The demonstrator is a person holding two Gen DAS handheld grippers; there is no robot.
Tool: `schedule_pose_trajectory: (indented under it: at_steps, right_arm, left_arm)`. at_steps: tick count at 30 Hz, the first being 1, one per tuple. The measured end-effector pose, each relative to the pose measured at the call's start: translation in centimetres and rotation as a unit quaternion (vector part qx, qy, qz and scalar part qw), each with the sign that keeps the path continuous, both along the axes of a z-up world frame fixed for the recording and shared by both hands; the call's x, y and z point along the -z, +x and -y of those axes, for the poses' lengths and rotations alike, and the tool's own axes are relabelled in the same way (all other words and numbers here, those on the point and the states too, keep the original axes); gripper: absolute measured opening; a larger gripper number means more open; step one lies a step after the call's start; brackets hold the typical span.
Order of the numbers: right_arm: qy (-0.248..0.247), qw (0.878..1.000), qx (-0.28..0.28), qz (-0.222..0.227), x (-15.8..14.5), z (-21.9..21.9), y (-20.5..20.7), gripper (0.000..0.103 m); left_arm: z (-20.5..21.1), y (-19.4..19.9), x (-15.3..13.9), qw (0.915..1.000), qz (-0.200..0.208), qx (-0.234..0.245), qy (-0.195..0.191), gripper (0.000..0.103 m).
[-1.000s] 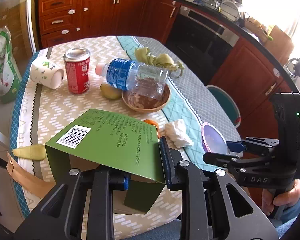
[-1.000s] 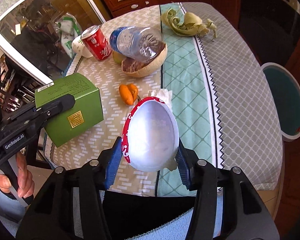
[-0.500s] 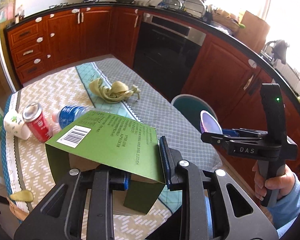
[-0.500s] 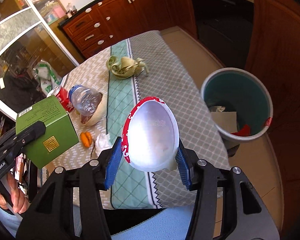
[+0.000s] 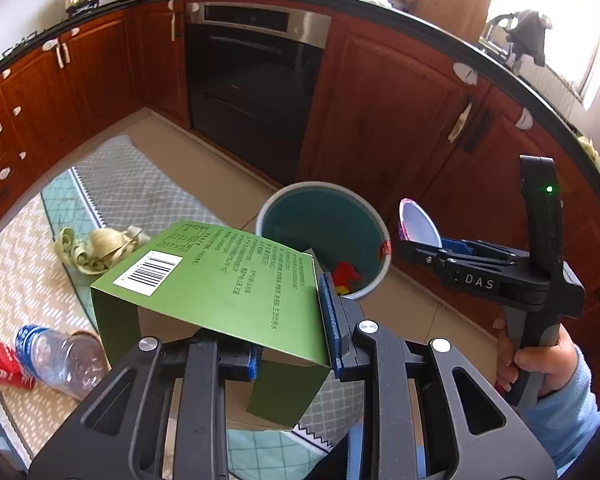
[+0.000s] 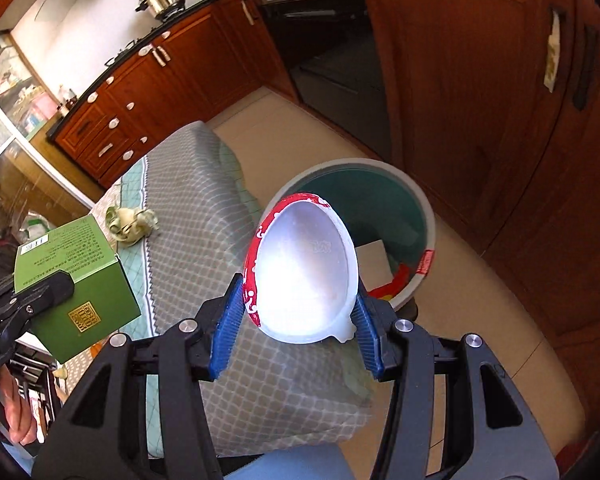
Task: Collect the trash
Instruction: 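Carry the green box and cup over the bin and release both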
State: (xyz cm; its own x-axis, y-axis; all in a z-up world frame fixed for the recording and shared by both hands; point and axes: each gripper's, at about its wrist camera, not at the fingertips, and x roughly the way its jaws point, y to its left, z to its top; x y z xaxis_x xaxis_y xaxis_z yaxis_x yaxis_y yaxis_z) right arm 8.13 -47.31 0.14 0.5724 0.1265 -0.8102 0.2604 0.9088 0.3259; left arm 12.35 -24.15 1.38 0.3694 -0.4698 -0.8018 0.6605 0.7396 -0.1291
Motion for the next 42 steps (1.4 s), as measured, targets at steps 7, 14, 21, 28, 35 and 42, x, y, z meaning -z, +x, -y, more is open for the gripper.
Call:
schedule_pose_trajectory:
  at_steps: [7,14,21,28,35,42]
  right_arm:
    - [-0.002,0.999,0.031,-0.013,1.3,4.7,1.4,0.049]
    - [0.005,0.998,0.046,-0.03,2.8,7.5,2.6,0.049]
    - [0.006,0.997,0.052,-0.051,4.4,9.1,3.7,0.049]
    - [0.002,0.997,0.046,-0.058,5.0,9.3,4.6,0.049]
    - [0.001,0.997,0.037,-0.065,5.8,8.4,5.4,0.049]
    - [0.004,0.996,0.017,-0.084,6.8,6.8,6.0,0.05]
  left_arm:
    - [7.2,1.6,2.8,0.9987,-0.025,0.039,0.02,0.026]
    - [13.1,4.1,7.0,0.995,-0.063,0.06,0.048,0.026]
    - [16.2,5.8,11.2,0.9899,-0.11,0.059,0.068,0.031]
    - [15.5,6.5,11.9,0.9914,-0.102,0.042,0.072,0.068]
    - [12.9,7.4,11.5,0.9917,-0.112,0.016,0.062,0.072]
    - [9.7,7.4,11.1,0.9926,-0.11,-0.003,0.052,0.081]
